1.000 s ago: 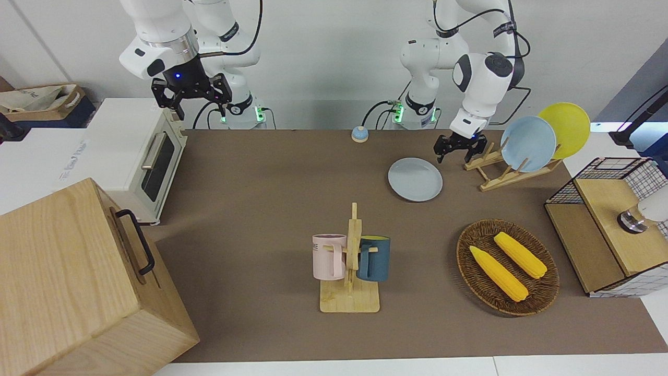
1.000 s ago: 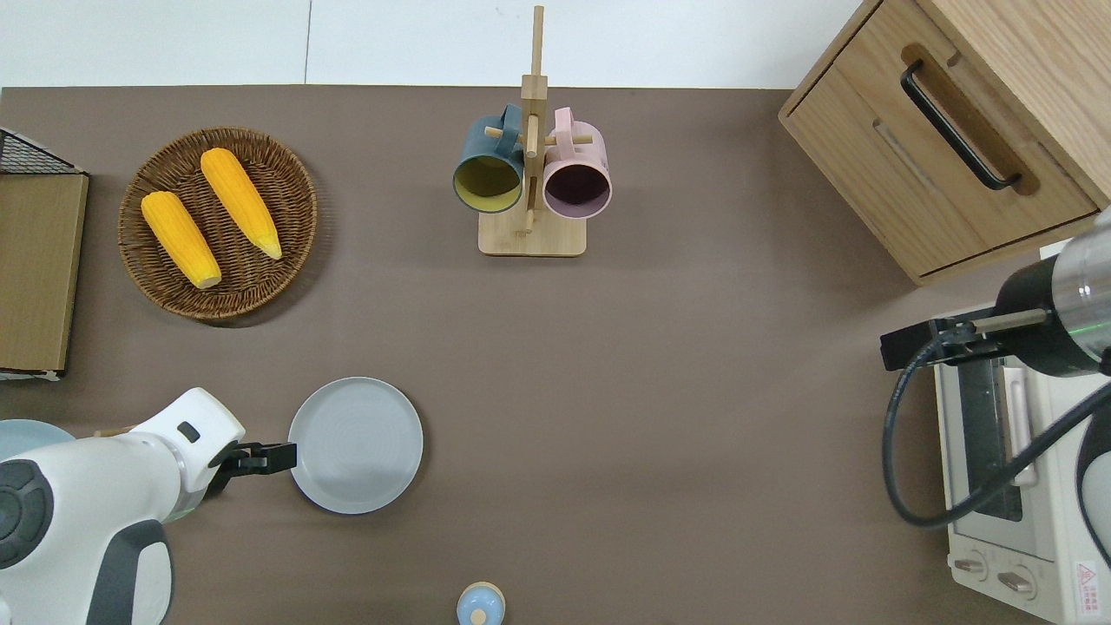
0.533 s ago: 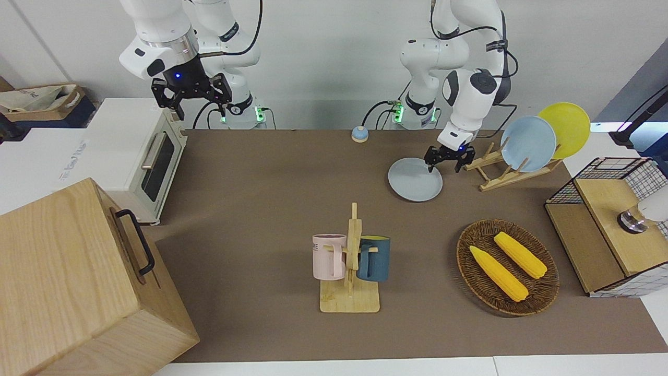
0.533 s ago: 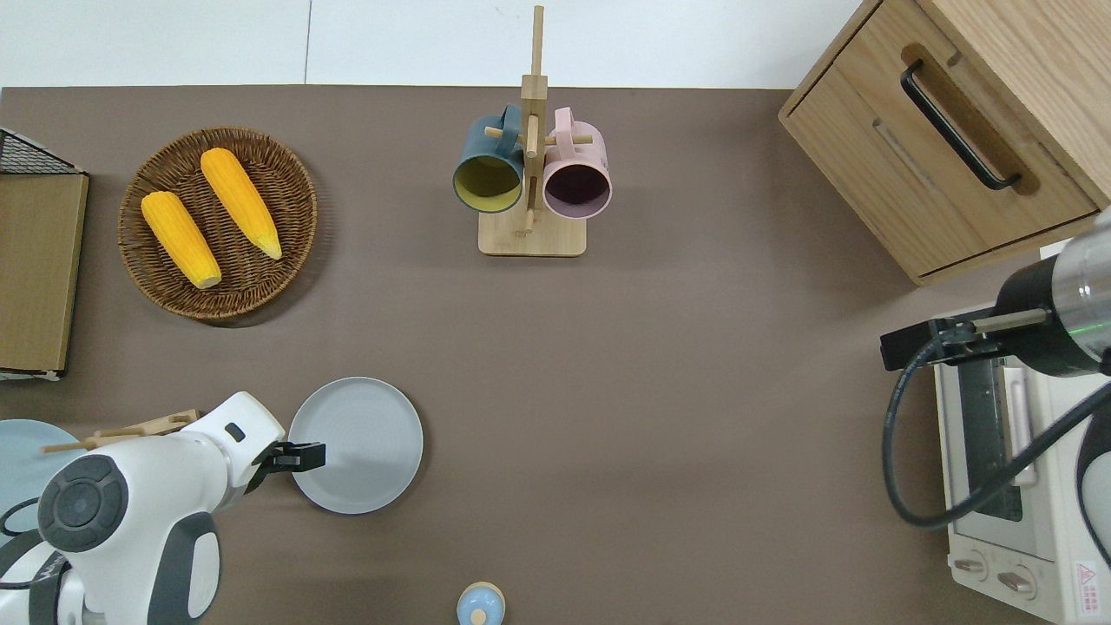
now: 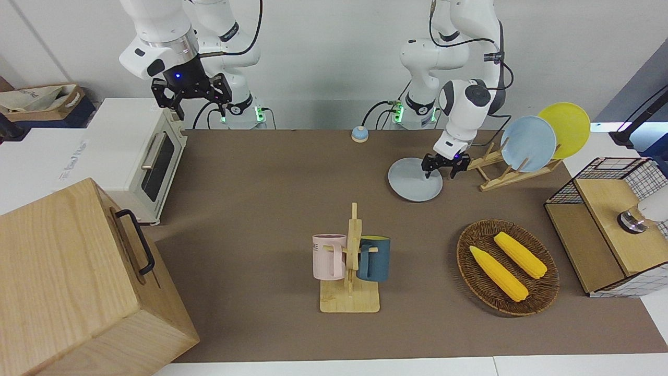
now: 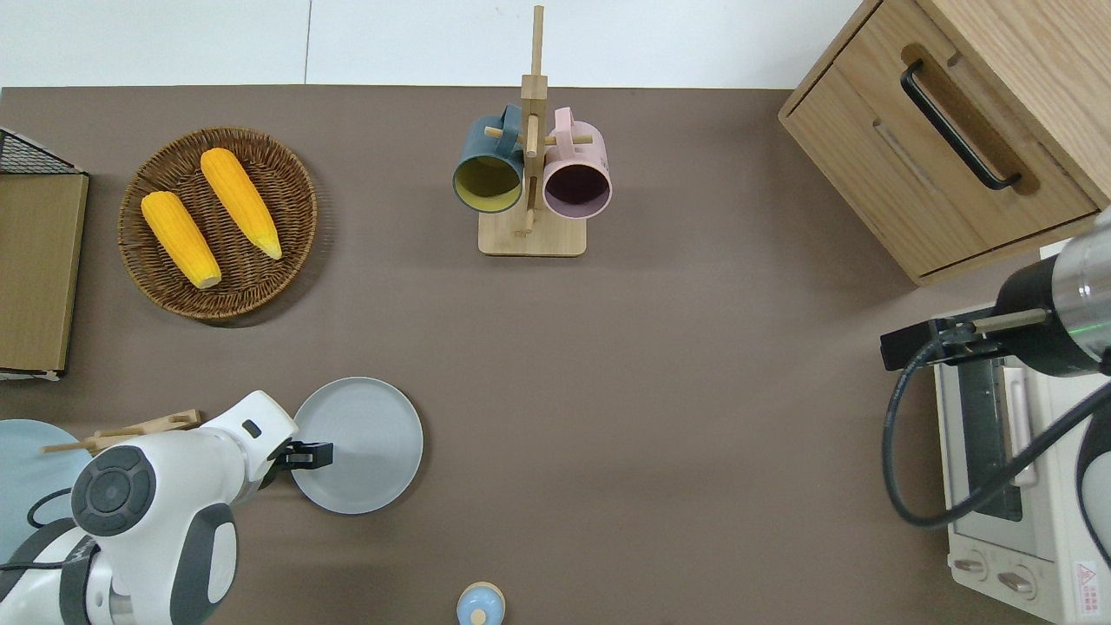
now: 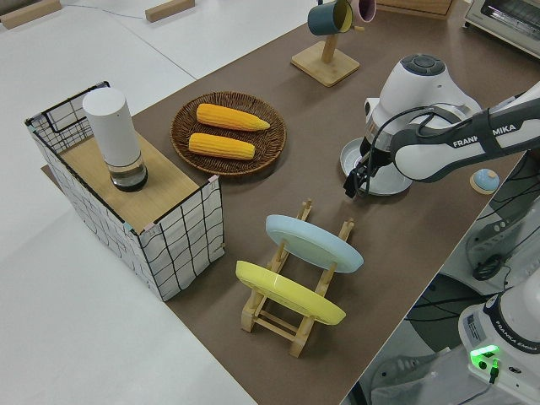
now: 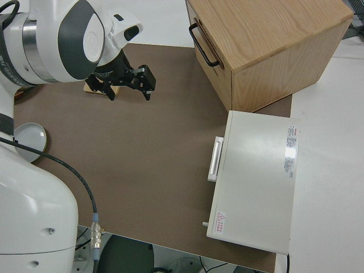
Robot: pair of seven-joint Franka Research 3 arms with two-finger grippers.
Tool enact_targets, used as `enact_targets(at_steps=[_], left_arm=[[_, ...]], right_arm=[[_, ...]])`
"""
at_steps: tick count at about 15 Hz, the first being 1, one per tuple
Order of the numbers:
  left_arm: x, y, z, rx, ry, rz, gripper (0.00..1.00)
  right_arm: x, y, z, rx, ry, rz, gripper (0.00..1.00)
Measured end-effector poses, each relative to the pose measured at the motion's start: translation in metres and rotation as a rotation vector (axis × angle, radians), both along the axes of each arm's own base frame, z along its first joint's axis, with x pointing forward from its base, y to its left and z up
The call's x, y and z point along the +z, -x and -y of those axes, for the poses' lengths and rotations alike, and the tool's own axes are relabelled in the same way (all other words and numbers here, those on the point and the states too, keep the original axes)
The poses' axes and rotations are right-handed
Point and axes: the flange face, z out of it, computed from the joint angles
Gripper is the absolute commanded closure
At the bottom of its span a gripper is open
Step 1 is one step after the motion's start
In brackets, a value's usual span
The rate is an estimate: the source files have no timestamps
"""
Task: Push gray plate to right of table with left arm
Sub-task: 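Place the left gripper against the gray plate's edge nearest the arm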
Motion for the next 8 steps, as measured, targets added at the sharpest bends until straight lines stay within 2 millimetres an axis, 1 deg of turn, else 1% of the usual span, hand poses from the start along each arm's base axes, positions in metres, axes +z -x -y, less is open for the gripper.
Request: enact_targets(at_steps=[1,2,3,4,8], left_arm=[[-0.0011,0.0001,0.0000,0.000,0.000,-0.002,0.66],[-0.0028,0.0002,0.0000,0.000,0.000,-0.006,0.88],[-0.0041,0.0003,-0.0001,0.001,-0.001,-0.009,0.98],[-0.0050,0.0002,-0.0003,0.004,0.001,-0.010,1.00],[-0.0039,-0.0008,-0.0021,0.019,0.010,-0.006,1.00]], right_arm=[[0.0000,0.0000,0.0000,0.000,0.000,0.000,0.017],[0.0000,0.0000,0.0000,0.000,0.000,0.000,0.017],[0.0000,0.0000,0.0000,0.000,0.000,0.000,0.017],[0.0000,0.0000,0.0000,0.000,0.000,0.000,0.017],[0.0000,0.0000,0.0000,0.000,0.000,0.000,0.017]])
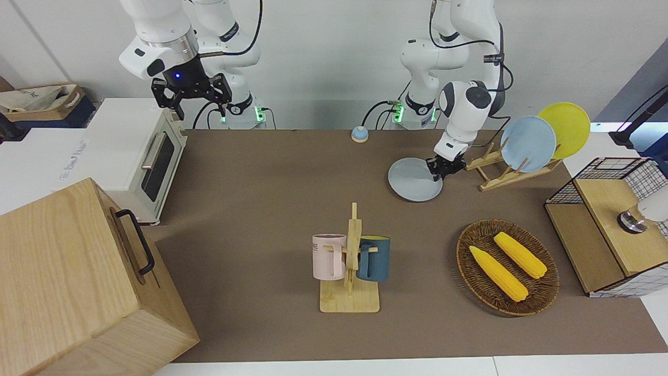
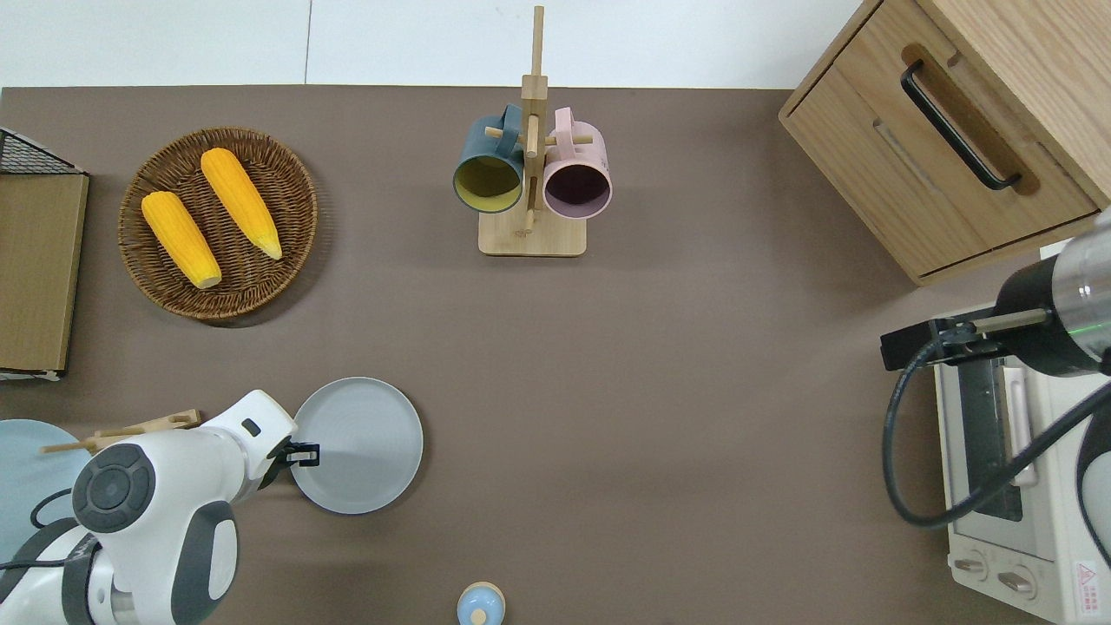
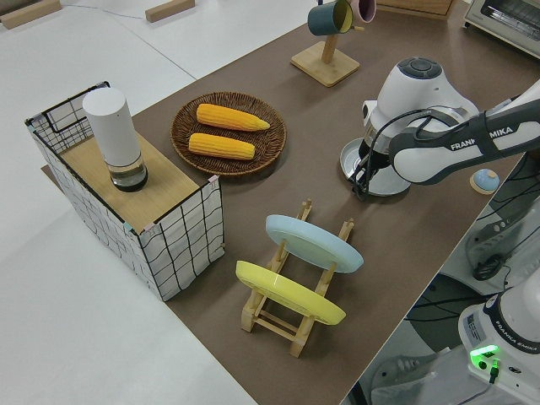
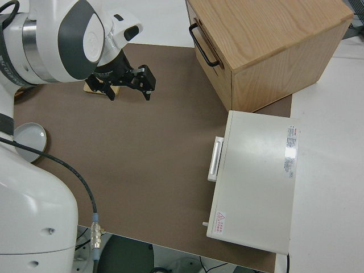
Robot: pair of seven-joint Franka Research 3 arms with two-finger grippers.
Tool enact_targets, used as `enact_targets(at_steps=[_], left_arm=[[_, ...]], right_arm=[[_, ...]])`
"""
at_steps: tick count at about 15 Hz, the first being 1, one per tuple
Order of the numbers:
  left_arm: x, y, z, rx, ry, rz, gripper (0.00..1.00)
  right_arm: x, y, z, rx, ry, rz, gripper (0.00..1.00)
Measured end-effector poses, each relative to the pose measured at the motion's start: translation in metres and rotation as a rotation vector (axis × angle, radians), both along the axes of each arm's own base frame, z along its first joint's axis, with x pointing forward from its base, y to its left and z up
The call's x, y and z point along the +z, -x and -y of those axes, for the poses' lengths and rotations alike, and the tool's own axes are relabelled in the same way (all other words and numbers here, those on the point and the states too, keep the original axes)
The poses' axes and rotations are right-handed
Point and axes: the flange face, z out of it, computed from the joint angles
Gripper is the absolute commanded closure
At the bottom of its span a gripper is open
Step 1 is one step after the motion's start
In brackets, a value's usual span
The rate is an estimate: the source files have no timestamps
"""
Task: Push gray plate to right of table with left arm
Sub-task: 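Place the left gripper against the gray plate's edge nearest the arm, then push the gray plate with the left gripper across toward the toaster oven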
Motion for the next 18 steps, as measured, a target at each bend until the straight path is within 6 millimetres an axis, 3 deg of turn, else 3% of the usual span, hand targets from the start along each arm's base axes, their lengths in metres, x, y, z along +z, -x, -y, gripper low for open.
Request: enact_targets(at_steps=[7,9,11,18], left_arm=[[0.004,-0.001,0.002,0.014,0.015,0.011,1.00],[0.004,-0.001,0.012,0.017,0.028,0.011,1.00],[0.004,0.000,0.037,0.033,0.036,0.007,1.00],[0.004,-0.001,0.157,0.098,0.056,-0.004,1.00]], right_arm=[[0.000,0.000,0.000,0.000,0.000,0.000,0.017],[0.000,0.000,0.000,0.000,0.000,0.000,0.017],[0.000,0.000,0.000,0.000,0.000,0.000,0.017],[0.000,0.000,0.000,0.000,0.000,0.000,0.017]])
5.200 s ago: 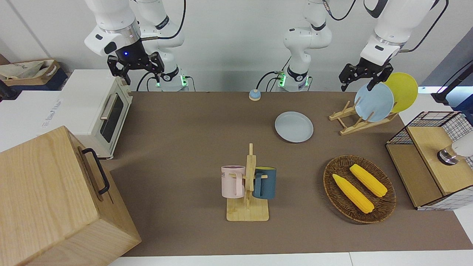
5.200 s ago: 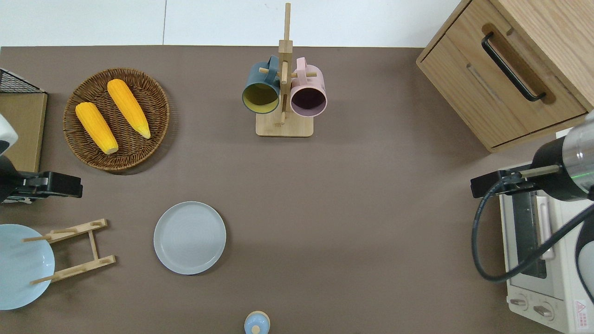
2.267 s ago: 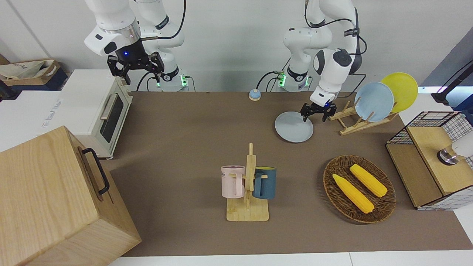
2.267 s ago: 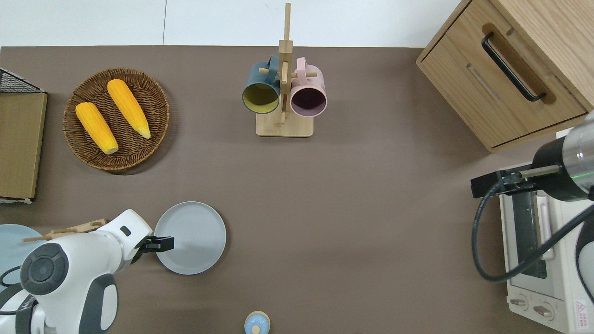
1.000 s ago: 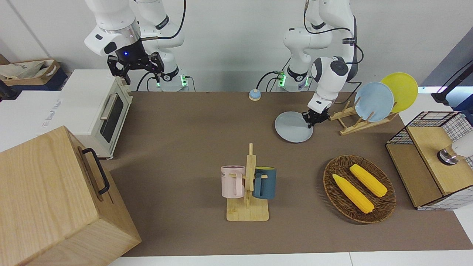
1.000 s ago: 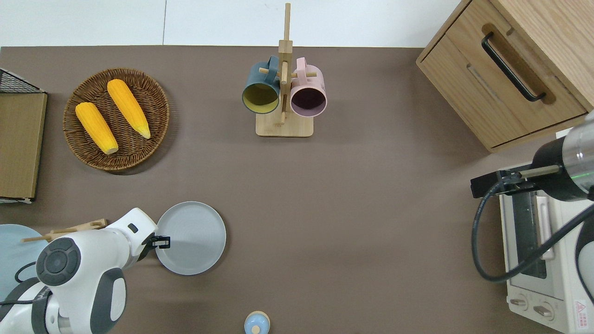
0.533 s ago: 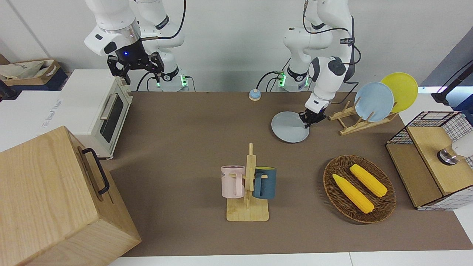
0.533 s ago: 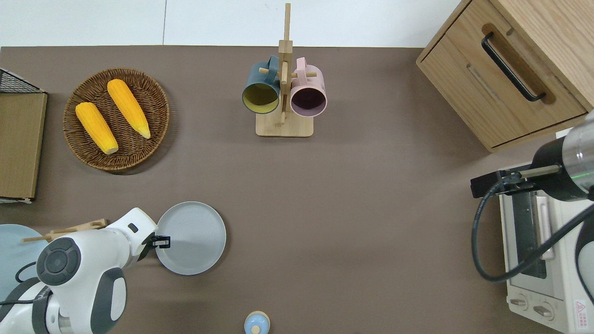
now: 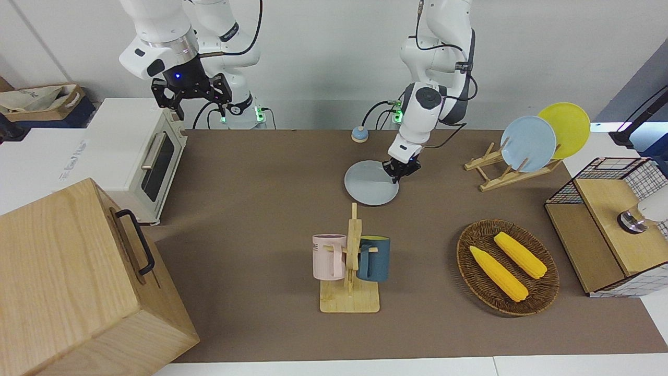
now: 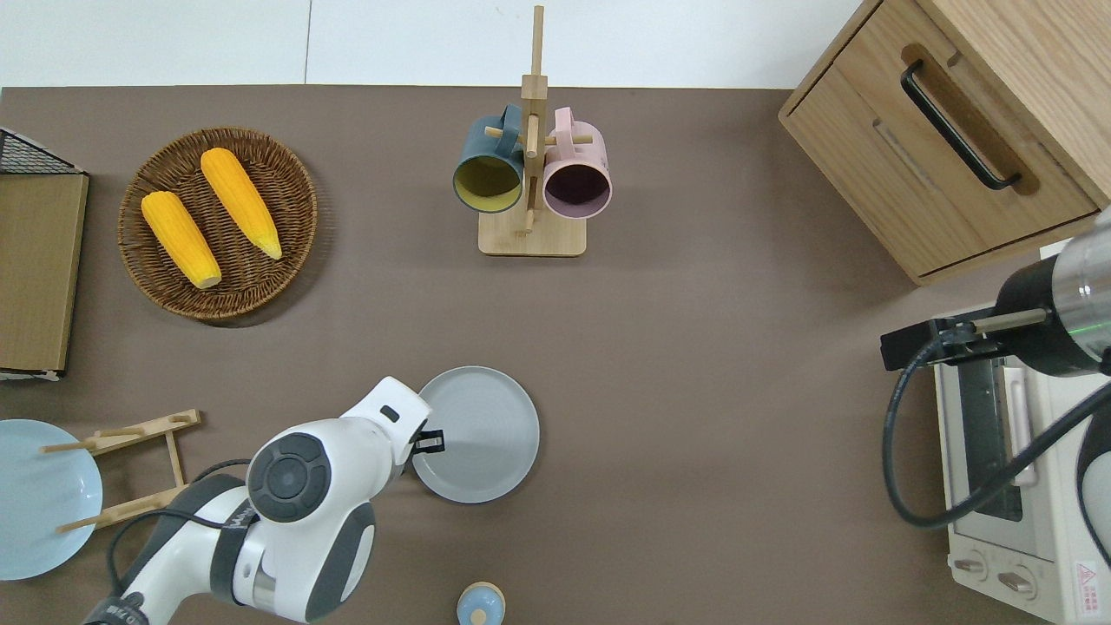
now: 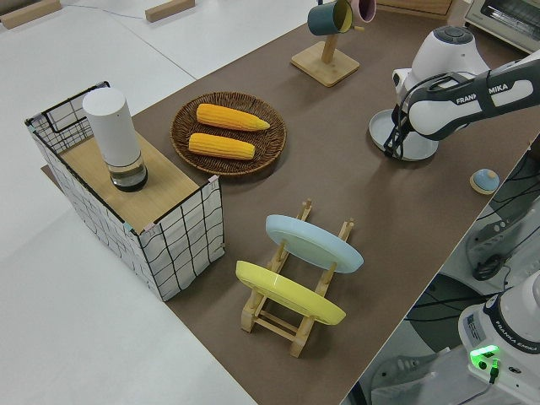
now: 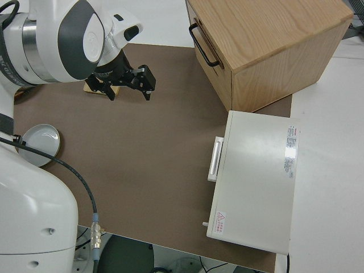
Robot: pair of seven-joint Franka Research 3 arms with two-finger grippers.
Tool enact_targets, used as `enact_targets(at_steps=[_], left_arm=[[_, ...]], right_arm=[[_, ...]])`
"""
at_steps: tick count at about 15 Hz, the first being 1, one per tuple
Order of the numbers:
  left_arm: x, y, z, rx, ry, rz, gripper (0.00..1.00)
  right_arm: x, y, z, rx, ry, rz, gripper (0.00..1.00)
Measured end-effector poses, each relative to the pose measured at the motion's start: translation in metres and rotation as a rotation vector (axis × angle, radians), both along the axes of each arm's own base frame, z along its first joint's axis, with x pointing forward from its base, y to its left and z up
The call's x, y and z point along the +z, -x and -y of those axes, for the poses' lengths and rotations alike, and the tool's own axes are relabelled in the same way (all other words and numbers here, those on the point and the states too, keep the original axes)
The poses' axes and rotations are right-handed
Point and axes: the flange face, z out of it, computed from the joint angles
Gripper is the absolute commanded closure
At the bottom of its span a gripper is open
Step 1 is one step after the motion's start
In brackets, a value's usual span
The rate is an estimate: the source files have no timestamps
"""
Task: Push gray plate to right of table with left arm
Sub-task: 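Push the gray plate with the left gripper across toward the toaster oven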
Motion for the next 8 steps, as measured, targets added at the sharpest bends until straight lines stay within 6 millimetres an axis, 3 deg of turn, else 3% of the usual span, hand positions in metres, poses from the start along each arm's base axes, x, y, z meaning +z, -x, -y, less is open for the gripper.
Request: enact_targets(at_steps=[8], left_arm=[[-0.002,0.008,0.138,0.071,0.036,-0.005,1.00]], right_arm=[[0.000,0.000,0.000,0.000,0.000,0.000,0.017]])
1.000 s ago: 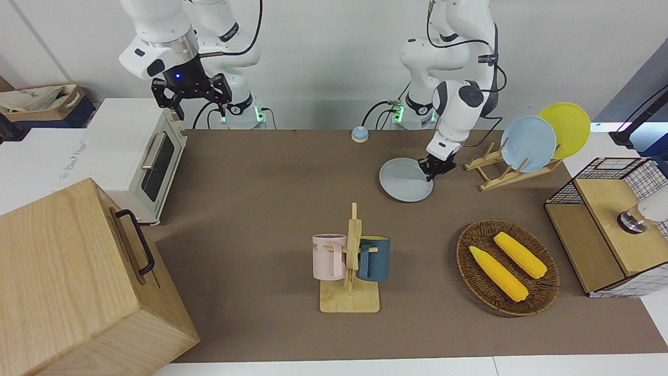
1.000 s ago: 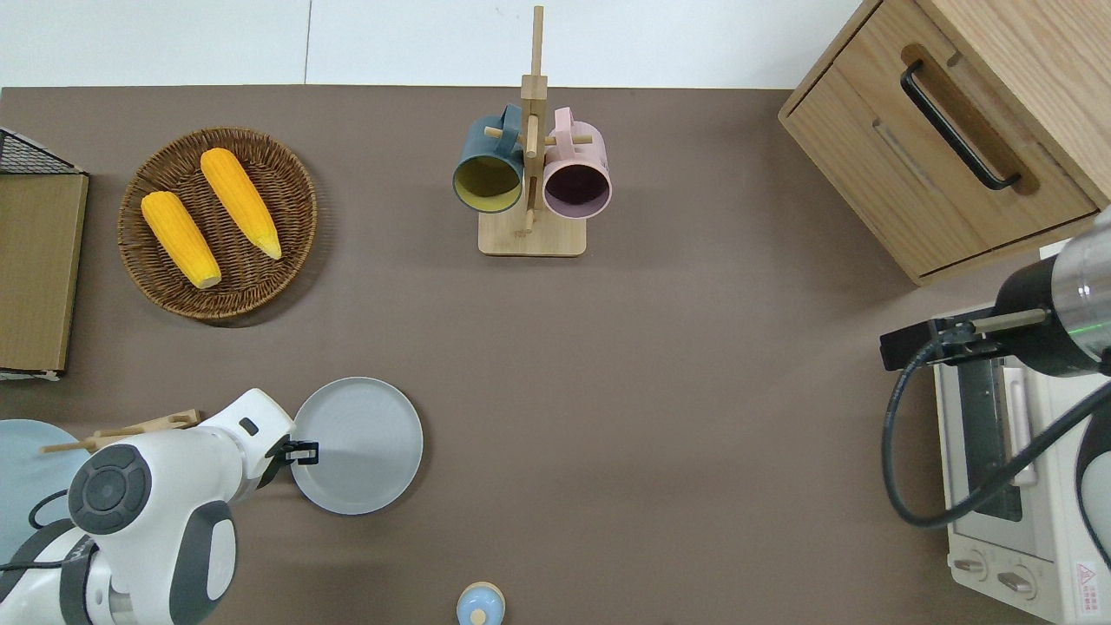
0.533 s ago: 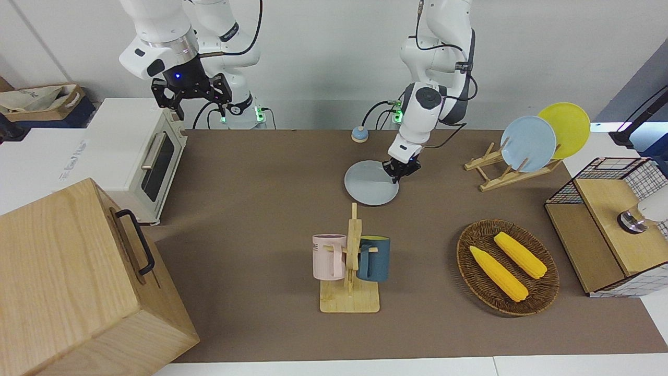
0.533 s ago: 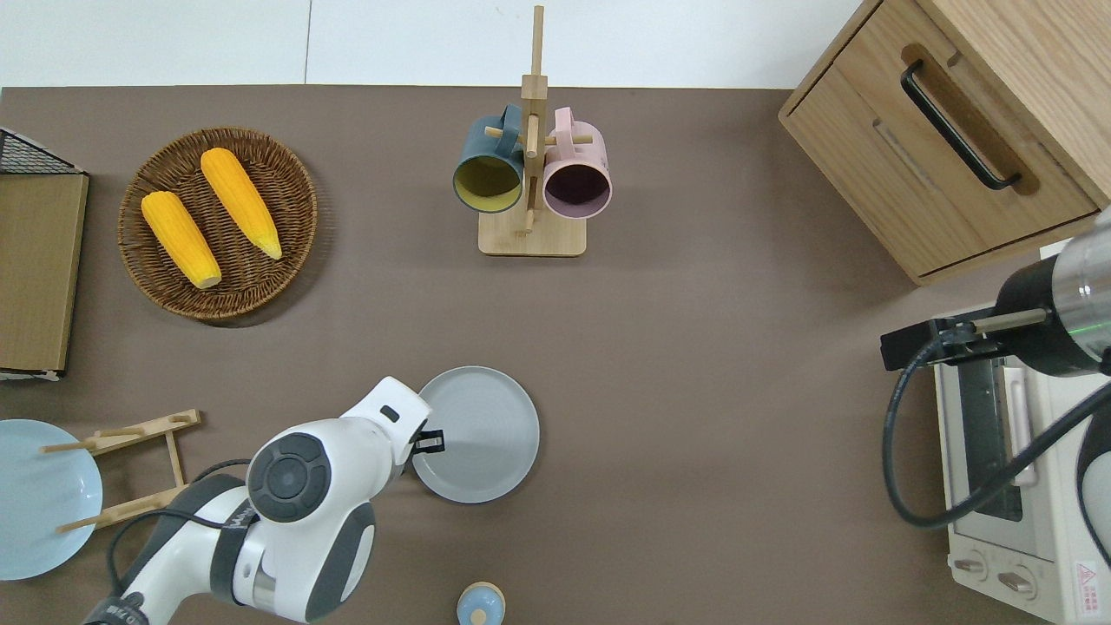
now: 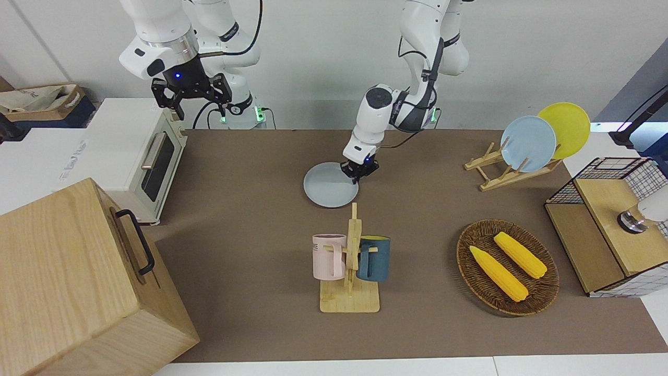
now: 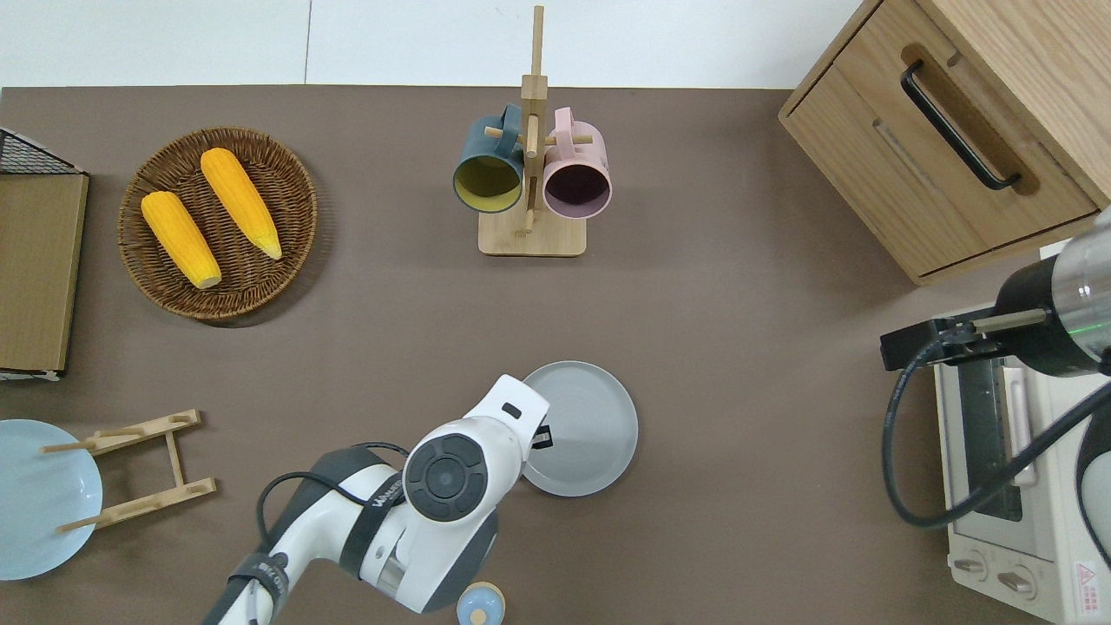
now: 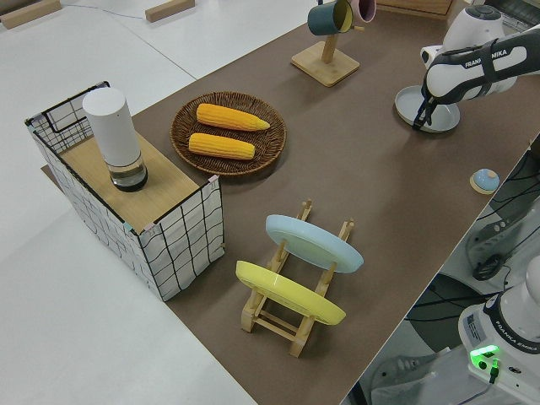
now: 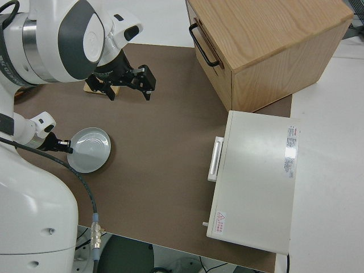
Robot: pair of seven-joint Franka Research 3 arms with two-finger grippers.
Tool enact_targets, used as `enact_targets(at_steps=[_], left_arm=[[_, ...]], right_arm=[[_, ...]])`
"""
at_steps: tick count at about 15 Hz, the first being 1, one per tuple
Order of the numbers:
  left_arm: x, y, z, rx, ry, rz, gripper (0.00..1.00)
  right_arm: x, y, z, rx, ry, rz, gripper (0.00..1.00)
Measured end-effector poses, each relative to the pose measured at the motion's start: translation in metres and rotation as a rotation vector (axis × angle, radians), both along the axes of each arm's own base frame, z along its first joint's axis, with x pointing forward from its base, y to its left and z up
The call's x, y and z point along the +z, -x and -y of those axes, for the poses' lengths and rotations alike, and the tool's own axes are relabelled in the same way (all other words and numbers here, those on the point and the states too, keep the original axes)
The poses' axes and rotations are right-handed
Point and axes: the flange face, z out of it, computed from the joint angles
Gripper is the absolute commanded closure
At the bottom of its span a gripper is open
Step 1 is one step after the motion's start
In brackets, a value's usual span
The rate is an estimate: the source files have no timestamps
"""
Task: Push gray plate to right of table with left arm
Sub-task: 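Push the gray plate with the left gripper across toward the toaster oven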
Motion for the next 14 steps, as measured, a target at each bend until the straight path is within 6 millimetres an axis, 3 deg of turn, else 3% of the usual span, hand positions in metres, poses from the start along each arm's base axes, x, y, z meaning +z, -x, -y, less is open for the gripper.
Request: enact_targets(at_steps=[10,14], left_arm=[[0.000,0.008,0.137,0.046,0.040,-0.018,1.00],[-0.001,0.014,0.166,0.035,0.049,-0.019,1.00]], right_arm=[[0.000,0.000,0.000,0.000,0.000,0.000,0.017],[0.000,0.000,0.000,0.000,0.000,0.000,0.017]])
